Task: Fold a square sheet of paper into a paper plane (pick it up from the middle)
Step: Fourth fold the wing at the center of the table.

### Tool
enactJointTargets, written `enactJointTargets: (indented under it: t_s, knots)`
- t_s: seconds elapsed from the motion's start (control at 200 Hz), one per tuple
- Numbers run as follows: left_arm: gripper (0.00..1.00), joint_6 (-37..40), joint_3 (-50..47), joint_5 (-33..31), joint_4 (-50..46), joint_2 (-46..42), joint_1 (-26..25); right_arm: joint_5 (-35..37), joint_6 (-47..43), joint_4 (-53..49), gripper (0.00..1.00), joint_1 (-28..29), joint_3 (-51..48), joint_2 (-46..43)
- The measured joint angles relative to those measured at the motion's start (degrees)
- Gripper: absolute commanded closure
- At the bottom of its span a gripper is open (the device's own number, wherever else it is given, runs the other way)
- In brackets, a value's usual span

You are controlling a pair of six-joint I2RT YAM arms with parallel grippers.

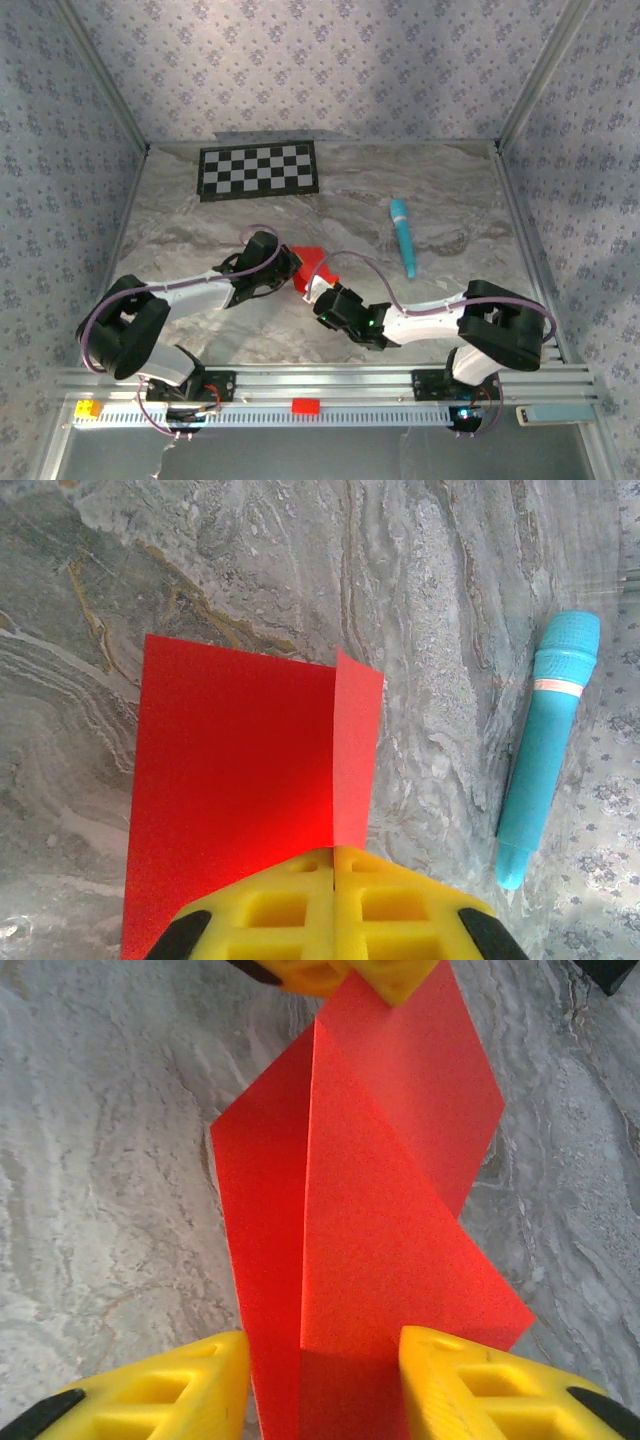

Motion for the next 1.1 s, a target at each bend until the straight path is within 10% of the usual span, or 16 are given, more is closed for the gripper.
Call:
enactJointTargets:
  t_s: [0.92, 1.099]
  knots:
    - [0.89, 0.00, 0.28, 0.02, -0.39, -0.02, -0.04, -2.67, 1.03, 0.37, 0.92, -2.62, 0.76, 1.25]
    - [0.71, 0.13, 0.48, -0.04, -1.03, -0.02, -0.04, -3.61, 2.25, 0.39, 0.98, -3.30, 0.81, 1.44]
